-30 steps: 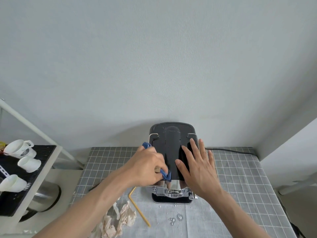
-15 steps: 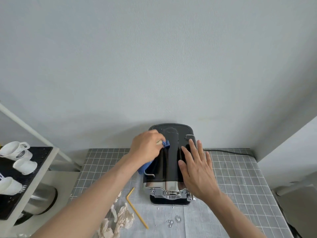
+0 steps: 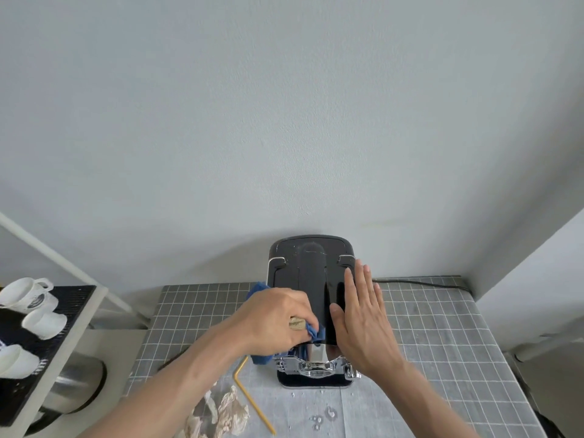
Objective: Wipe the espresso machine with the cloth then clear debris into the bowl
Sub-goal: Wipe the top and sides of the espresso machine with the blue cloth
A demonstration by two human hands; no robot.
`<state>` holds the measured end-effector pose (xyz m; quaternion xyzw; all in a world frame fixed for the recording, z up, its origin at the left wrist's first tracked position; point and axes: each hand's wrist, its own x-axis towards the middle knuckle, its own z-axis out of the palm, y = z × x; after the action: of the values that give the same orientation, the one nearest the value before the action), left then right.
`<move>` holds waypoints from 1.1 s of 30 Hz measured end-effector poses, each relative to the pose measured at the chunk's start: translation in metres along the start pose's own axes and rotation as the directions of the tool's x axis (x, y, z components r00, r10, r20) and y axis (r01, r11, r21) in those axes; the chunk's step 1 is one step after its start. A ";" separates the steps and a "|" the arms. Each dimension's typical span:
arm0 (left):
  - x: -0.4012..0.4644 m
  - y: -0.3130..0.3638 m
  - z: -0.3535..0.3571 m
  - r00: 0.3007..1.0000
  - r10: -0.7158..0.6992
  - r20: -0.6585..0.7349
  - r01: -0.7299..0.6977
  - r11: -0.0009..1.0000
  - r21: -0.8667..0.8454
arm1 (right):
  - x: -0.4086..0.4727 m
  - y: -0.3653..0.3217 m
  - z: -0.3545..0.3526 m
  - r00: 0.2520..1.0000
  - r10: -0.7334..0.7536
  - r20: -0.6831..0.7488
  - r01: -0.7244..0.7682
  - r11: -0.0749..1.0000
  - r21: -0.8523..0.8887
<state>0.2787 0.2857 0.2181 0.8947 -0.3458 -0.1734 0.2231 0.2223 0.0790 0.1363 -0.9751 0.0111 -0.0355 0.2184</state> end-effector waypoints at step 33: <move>0.068 -0.024 -0.015 0.974 -0.070 -0.217 0.107 0.980 0.165 | 0.001 0.000 -0.004 0.999 0.006 0.039 -0.004 0.999 -0.038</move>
<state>0.3460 0.2584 0.2077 0.9388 -0.2940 -0.0562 0.1706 0.2226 0.0774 0.1398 -0.9795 0.0098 -0.0155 0.2004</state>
